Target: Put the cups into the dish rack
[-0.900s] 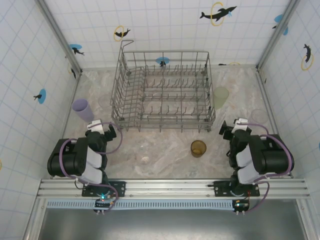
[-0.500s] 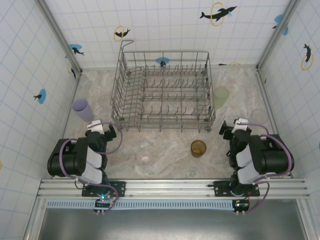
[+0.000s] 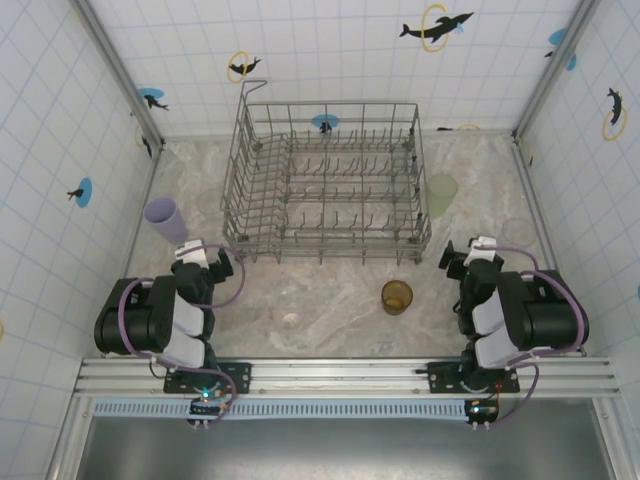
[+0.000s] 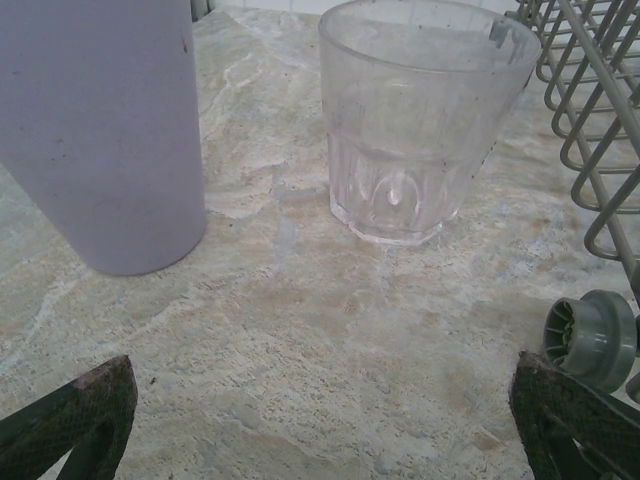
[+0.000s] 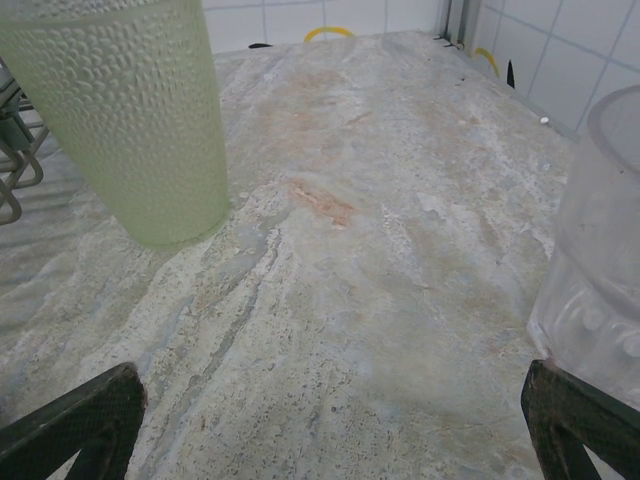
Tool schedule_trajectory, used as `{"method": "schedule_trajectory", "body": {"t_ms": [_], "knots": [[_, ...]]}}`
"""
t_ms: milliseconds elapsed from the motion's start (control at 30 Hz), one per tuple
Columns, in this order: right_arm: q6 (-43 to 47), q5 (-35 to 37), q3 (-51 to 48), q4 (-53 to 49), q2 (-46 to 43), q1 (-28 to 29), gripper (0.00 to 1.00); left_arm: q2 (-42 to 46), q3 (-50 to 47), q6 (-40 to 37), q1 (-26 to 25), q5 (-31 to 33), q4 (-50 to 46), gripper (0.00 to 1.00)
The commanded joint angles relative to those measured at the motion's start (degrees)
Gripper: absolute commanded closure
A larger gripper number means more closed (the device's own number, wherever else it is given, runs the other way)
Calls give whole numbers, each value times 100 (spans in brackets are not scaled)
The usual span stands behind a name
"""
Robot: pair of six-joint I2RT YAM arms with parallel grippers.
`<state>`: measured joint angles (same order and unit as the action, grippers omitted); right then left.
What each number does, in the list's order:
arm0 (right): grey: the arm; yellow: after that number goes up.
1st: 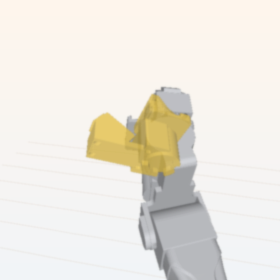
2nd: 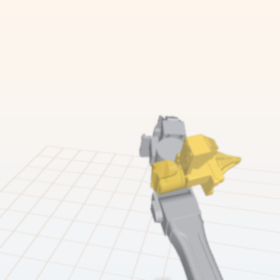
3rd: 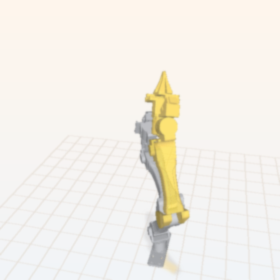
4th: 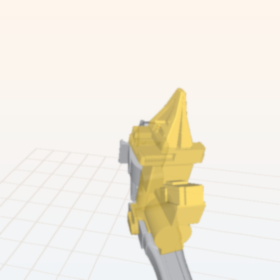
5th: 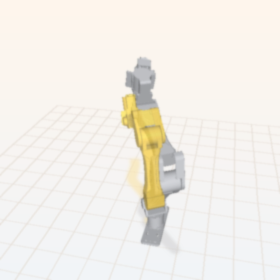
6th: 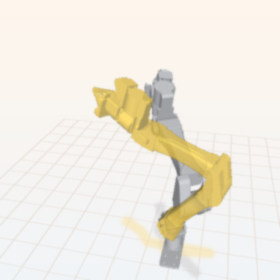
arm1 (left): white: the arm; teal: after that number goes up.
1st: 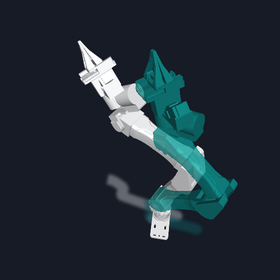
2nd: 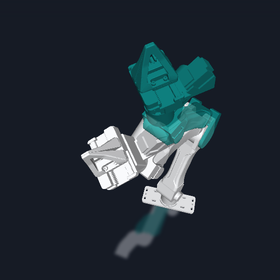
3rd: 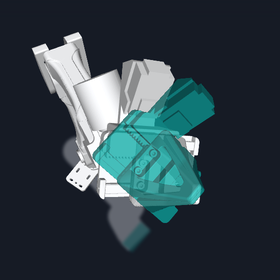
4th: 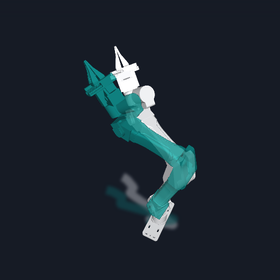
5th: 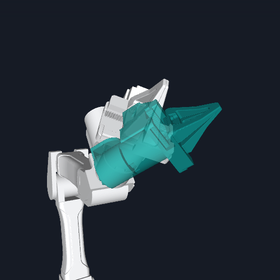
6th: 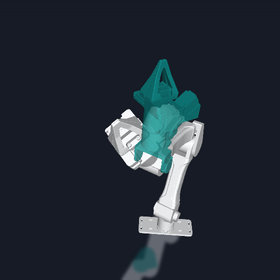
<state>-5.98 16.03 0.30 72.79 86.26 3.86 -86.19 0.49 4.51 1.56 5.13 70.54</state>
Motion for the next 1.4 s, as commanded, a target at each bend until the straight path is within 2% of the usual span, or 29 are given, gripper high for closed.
{"method": "schedule_trajectory", "body": {"t_ms": [0, 100, 167, 233, 333, 467, 733, 867, 1033, 1200, 1367], "knots": [[1, 261, -133, -129, -241, 62, 0, 131, 137, 9, 28, 39, -186, 2], [-32, 406, -180, -140, -350, 62, 0, 291, 294, 30, -7, 219, -588, 2], [-106, 657, -108, -521, -616, 80, 0, 373, 453, 58, -61, 477, -937, 2], [-165, 598, 67, -1215, -962, 63, 0, 376, 540, 50, -152, 801, -1057, 2], [-466, 816, 505, -2495, -1409, 62, 0, 516, 656, 85, -386, 1659, -1318, 2], [-588, 969, 897, -3856, -2033, 79, 0, 668, 976, 192, -513, 2292, -1882, 2], [-1141, 797, 1277, -5471, -3411, 41, 0, 1349, 1962, 1043, -569, 3027, -3613, 2], [-1425, 686, 1684, -6447, -3728, 9, 0, 1673, 2670, 1641, -569, 3276, -4961, 2], [-1647, 342, 2264, -7580, -3732, 3, 0, 1931, 3605, 2136, -569, 3009, -6721, 2], [-1761, -289, 2780, -8323, -3583, 10, 0, 2193, 4217, 2192, -569, 2521, -8073, 2], [-1742, -673, 3083, -8811, -3486, 29, 0, 2490, 4925, 2439, -576, 1436, -9170, 2]]}}
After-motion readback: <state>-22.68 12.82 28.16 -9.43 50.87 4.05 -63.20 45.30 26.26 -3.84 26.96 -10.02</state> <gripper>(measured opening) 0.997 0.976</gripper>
